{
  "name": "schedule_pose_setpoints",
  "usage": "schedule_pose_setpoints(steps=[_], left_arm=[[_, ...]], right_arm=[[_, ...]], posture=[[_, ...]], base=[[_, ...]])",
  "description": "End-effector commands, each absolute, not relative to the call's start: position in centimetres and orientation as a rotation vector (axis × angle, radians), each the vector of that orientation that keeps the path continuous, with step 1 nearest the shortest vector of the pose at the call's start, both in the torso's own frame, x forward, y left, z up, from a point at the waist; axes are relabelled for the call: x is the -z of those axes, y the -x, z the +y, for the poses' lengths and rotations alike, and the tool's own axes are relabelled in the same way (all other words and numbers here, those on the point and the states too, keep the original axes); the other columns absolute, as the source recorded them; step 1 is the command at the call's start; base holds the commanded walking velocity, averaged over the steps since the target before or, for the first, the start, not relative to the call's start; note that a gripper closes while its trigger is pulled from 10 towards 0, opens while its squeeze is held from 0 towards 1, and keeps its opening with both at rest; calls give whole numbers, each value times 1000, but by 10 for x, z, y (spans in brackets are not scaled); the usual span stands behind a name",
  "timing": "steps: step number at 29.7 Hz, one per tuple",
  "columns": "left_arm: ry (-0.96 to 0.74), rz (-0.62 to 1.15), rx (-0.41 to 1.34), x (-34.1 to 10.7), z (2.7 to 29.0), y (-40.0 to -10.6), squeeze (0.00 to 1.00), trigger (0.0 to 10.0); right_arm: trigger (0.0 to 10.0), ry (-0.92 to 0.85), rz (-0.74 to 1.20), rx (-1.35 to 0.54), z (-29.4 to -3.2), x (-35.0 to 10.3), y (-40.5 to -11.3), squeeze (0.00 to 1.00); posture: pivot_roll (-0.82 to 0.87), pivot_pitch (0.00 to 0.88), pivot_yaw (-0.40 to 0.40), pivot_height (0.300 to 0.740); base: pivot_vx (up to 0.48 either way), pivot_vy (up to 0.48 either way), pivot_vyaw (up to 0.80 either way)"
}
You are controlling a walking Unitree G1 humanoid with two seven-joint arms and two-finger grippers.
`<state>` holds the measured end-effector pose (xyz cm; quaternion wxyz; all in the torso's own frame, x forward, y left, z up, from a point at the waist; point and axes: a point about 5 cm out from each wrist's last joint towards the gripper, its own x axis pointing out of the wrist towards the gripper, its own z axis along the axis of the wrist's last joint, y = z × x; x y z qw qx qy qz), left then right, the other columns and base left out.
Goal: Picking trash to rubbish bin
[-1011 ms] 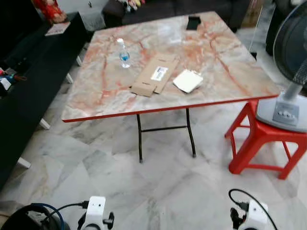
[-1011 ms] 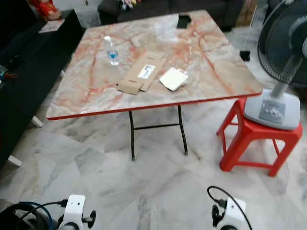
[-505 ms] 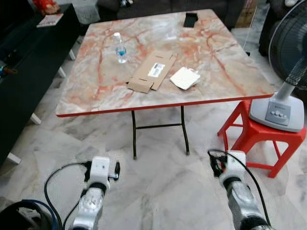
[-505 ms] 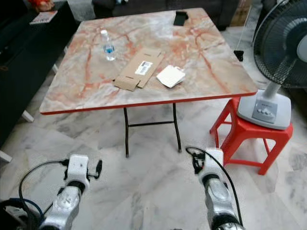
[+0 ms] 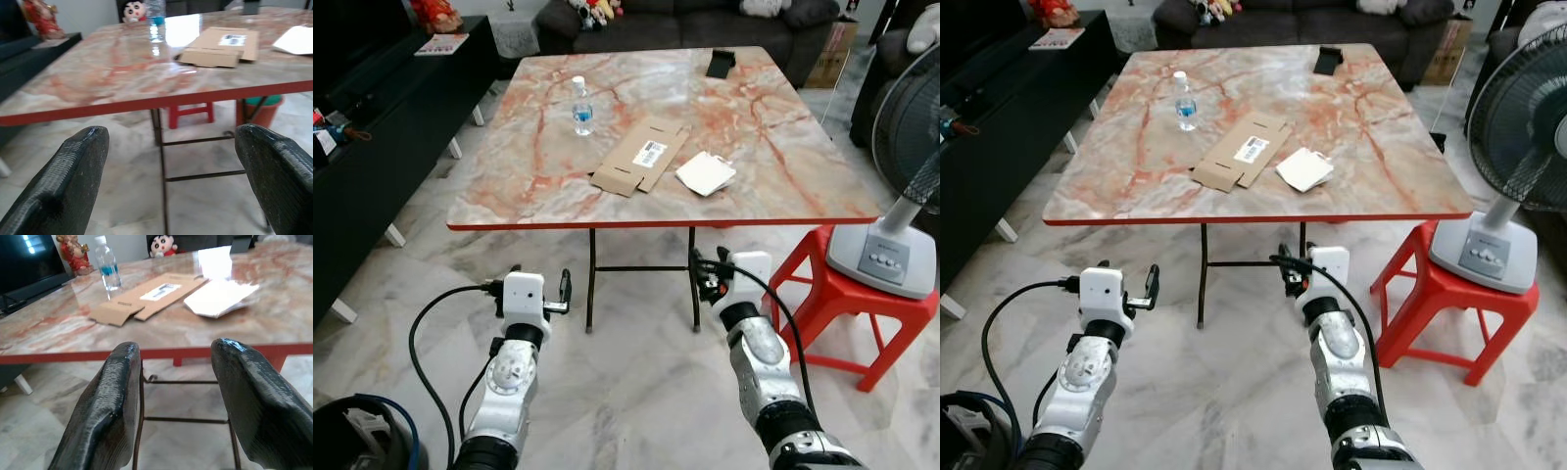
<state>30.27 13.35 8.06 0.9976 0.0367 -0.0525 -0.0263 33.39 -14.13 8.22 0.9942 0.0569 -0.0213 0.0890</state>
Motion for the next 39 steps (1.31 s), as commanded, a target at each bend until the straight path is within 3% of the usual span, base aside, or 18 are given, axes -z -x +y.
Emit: schedule_pose_setpoints(steps=[1,7,11,16,36,39], left_arm=[[-96,-132,63,-90,129,-305,0,10000],[-116,-145,86,-98,119,-310,0,10000],[-100,-150,44,-102,127,-316,0,10000],[-84,-148,3,-107,136,-319,0,10000],[-102,-166,10,-117,148,-324,0,10000],[-107,-165,26,-117,145,-325,0,10000]], right_arm=[[10000,-131,-68,-169,-141,-92,-339,0],[10000,-134,-111,-163,-137,-109,-346,0],[10000,-155,-121,-169,-128,-115,-349,0],[10000,-176,-112,-216,-109,-116,-350,0],[10000,-259,-117,-253,-75,-127,-353,0],[10000,-266,-118,-255,-74,-127,-353,0]], posture=[[30,0,-45,740],[12,0,-55,740],[12,0,-60,740],[26,0,-22,740],[74,0,28,740],[77,0,38,740]], base=[[0,0,0],[0,0,0],[201,0,0],[270,0,-800],[275,0,0],[290,0,-800]])
